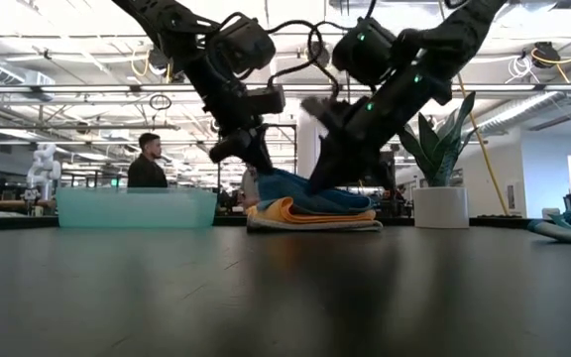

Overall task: Fold microfiber towels
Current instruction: Stack the folded blue microfiber towel on top of the folded gray microfiber towel

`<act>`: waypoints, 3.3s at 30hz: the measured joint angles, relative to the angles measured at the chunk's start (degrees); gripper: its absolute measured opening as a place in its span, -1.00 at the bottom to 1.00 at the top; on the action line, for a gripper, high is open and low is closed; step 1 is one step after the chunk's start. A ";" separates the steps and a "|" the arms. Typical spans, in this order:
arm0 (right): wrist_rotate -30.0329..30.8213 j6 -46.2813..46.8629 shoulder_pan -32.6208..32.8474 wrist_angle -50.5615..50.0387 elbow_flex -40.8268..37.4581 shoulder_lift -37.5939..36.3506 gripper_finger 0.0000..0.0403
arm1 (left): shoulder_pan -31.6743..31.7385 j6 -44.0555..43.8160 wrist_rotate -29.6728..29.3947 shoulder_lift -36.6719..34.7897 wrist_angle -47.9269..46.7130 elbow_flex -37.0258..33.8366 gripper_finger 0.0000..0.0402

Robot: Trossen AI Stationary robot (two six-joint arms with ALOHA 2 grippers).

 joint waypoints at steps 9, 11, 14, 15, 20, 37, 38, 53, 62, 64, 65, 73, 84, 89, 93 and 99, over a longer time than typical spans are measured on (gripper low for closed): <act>6.85 5.84 -1.27 2.61 0.37 5.40 -1.00 | 0.76 -0.28 2.32 -0.16 -1.41 0.13 -0.98; 6.84 5.77 -1.83 5.37 1.23 6.58 -1.00 | 0.76 -0.17 2.45 -0.16 -1.57 0.13 -0.99; 6.88 5.06 -3.13 8.12 1.85 7.23 -1.00 | 0.76 -0.24 2.60 -0.16 -2.21 0.13 -0.98; 6.88 4.52 -3.64 8.97 2.15 7.32 -1.00 | 0.76 -0.28 2.60 -0.16 -2.76 0.13 -0.98; 6.87 2.80 -5.31 8.71 2.43 7.28 -1.00 | 0.78 -0.40 3.05 -0.23 -2.90 0.13 -0.99; 2.89 6.42 -4.79 19.36 4.01 15.11 -1.00 | 0.79 -1.75 4.53 -0.47 -4.48 0.13 -0.98; 2.47 5.68 -4.79 19.21 4.41 15.11 -1.00 | 0.78 -1.75 4.57 -0.47 -4.54 0.13 -0.97; -1.08 -3.03 -4.45 19.06 9.29 14.63 -1.00 | 0.76 -2.35 5.32 -0.47 -6.19 0.13 -0.97; -5.45 -4.84 -4.37 12.44 9.25 12.02 -1.00 | -1.55 -11.00 0.07 -1.76 -23.87 0.24 -0.83; -5.43 -6.43 -4.37 10.58 9.20 10.90 -1.00 | -2.71 -13.28 1.28 -2.81 -26.18 0.18 -0.78; -5.43 -6.98 -4.39 10.54 9.20 10.23 -1.00 | -3.41 -14.48 1.56 -3.19 -26.08 0.17 -0.75; -6.17 -12.76 -4.62 6.44 9.31 3.62 -1.00 | -6.41 -15.88 1.81 -5.92 -15.47 0.09 -0.70; -6.65 -13.96 -7.92 -7.69 9.18 -2.32 -1.00 | -3.33 -35.75 -9.35 -10.52 -18.17 0.14 -0.70; -18.48 -13.92 -11.12 -6.78 9.20 -3.18 -1.00 | 2.99 -43.62 -0.27 -13.14 -18.77 0.17 -0.70; -24.07 -14.36 -12.33 -7.62 9.12 -6.90 -1.00 | 9.28 -42.03 8.98 -13.04 -18.86 0.11 -0.70; -27.72 -15.99 -11.71 -7.31 9.18 -17.72 -1.00 | 17.79 -42.60 25.25 -9.80 -18.61 0.11 -0.70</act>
